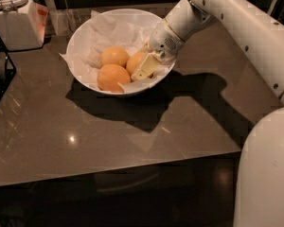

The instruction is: Pick orange from white bowl

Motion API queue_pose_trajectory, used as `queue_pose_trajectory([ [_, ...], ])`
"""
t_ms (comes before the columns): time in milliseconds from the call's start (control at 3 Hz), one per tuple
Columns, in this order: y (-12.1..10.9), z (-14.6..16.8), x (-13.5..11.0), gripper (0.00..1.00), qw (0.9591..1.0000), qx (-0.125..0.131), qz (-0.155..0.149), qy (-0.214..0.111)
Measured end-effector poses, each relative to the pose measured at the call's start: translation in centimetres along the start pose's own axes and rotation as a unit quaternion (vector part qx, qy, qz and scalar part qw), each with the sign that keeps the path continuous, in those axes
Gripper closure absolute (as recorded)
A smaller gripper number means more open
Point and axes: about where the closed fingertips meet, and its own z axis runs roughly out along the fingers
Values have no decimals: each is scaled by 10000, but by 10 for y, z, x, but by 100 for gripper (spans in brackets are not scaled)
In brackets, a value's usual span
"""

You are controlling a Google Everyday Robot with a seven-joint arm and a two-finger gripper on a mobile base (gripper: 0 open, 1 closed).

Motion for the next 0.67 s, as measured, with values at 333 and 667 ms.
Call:
queue_pose_trajectory([
  [333,1,-1,0,82,10000,43,-14,-70],
  [667,1,-2,0,100,10000,43,-14,-70],
])
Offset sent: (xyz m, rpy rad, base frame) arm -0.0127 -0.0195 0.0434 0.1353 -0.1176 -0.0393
